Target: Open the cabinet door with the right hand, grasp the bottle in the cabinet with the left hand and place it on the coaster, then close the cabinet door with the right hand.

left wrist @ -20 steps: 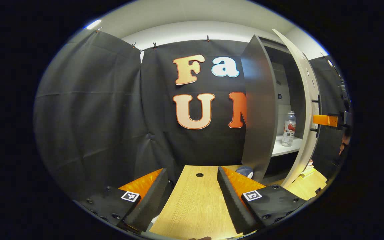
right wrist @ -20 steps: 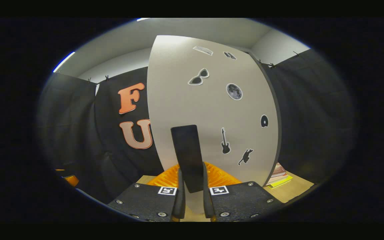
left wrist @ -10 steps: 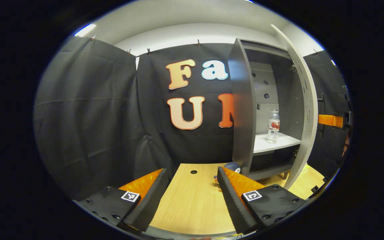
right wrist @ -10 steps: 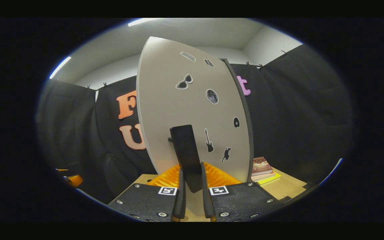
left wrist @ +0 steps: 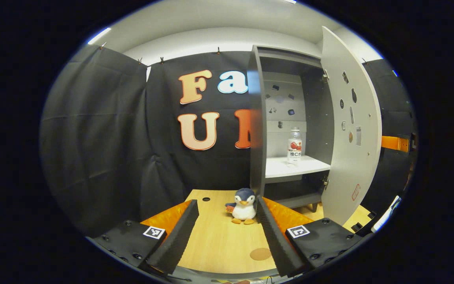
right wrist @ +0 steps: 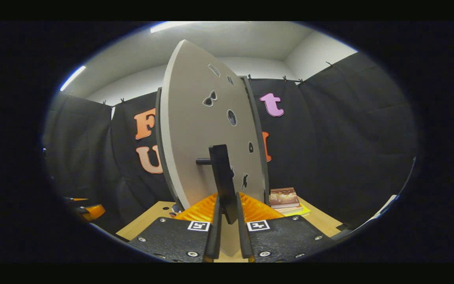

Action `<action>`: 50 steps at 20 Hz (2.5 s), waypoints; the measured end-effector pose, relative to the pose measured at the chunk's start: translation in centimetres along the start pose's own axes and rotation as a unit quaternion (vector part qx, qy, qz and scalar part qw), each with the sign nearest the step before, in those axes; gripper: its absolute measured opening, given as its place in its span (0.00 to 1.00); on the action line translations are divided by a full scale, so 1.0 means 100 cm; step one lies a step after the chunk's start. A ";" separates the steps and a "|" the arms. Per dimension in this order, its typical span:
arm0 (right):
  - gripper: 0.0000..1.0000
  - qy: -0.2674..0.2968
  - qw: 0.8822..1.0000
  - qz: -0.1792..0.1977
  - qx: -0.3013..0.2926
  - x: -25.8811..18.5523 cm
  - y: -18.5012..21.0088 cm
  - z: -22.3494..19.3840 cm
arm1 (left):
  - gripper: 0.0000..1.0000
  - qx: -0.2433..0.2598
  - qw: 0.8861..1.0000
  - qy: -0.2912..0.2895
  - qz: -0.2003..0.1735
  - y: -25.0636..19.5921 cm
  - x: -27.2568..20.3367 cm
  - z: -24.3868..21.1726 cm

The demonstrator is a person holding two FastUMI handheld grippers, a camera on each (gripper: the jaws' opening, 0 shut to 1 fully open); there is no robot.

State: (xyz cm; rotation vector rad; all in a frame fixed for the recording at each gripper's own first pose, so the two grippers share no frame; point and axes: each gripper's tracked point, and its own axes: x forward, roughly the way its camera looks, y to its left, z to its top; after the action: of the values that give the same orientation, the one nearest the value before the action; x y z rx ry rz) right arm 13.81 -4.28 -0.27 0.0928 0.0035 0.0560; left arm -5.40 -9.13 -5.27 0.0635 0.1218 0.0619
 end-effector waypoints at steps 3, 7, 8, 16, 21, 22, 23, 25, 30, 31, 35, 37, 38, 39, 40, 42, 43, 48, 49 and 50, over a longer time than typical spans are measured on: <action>0.17 -0.002 1.000 -0.018 -0.008 -0.004 -0.029 0.004 | 0.95 0.006 1.000 0.006 -0.009 -0.022 -0.003 -0.006; 0.11 0.001 1.000 -0.023 0.007 -0.011 -0.056 0.004 | 0.94 0.011 1.000 0.004 -0.010 -0.037 -0.005 -0.004; 0.10 0.001 1.000 -0.026 0.005 -0.010 -0.067 0.004 | 0.94 0.010 1.000 0.005 -0.012 -0.042 -0.005 -0.004; 0.04 -0.006 1.000 -0.019 -0.014 -0.009 -0.124 0.012 | 0.95 0.012 1.000 0.009 -0.027 -0.073 0.008 0.001; 0.09 -0.012 1.000 -0.008 0.013 -0.015 -0.130 0.017 | 0.94 0.014 0.999 0.002 -0.032 -0.084 0.018 0.009; 0.09 -0.012 1.000 -0.009 0.013 -0.014 -0.131 0.016 | 0.94 0.015 0.999 0.002 -0.031 -0.085 0.022 0.009; 0.09 -0.011 1.000 -0.015 0.010 -0.015 -0.132 0.014 | 0.94 0.015 0.999 0.004 -0.034 -0.088 0.028 0.009; 0.09 -0.022 0.999 -0.031 0.009 -0.028 -0.136 0.019 | 0.98 0.011 0.999 0.005 -0.046 -0.099 0.043 0.013; 0.10 -0.059 0.998 -0.030 0.021 -0.070 -0.108 0.036 | 0.95 0.009 0.996 -0.013 -0.085 -0.139 0.099 0.028; 0.01 -0.067 0.997 -0.024 0.013 -0.075 -0.098 0.039 | 0.95 0.008 0.995 -0.017 -0.094 -0.149 0.113 0.031; 0.13 -0.090 0.995 0.020 0.026 -0.074 -0.045 0.049 | 0.96 0.008 0.992 -0.034 -0.118 -0.189 0.177 0.047; 0.31 -0.082 0.996 0.014 0.013 -0.061 -0.037 0.036 | 0.95 0.001 0.991 -0.037 -0.131 -0.209 0.210 0.055; 0.32 -0.075 0.997 0.011 0.009 -0.050 -0.034 0.029 | 0.95 -0.002 0.990 -0.040 -0.139 -0.220 0.225 0.060; 0.35 -0.069 0.998 0.008 0.011 -0.041 -0.031 0.026 | 0.96 -0.003 0.989 -0.045 -0.140 -0.235 0.241 0.065; 0.46 -0.059 0.998 0.005 0.019 -0.032 -0.028 0.020 | 0.96 -0.002 0.988 -0.051 -0.143 -0.240 0.256 0.070; 0.47 -0.041 0.999 0.002 0.031 -0.017 -0.023 0.008 | 0.97 -0.002 0.987 -0.061 -0.145 -0.249 0.282 0.079; 0.48 -0.036 0.999 -0.003 0.034 -0.012 -0.022 0.004 | 0.96 -0.002 0.987 -0.063 -0.149 -0.254 0.294 0.081; 0.52 0.010 0.999 -0.017 0.042 0.016 -0.019 -0.021 | 0.96 -0.008 0.986 -0.056 -0.156 -0.273 0.353 0.081; 0.47 0.012 0.999 -0.019 0.042 0.019 -0.019 -0.020 | 0.96 -0.008 0.986 -0.056 -0.156 -0.276 0.363 0.080; 0.52 0.013 0.999 -0.023 0.041 0.021 -0.019 -0.020 | 0.97 -0.007 0.986 -0.054 -0.158 -0.280 0.372 0.078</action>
State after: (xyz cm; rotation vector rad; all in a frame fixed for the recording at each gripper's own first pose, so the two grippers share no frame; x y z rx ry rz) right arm 16.01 -5.83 -2.48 0.1732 0.0340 0.0118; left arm 33.99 -35.01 -3.81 0.0331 0.0227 -0.2565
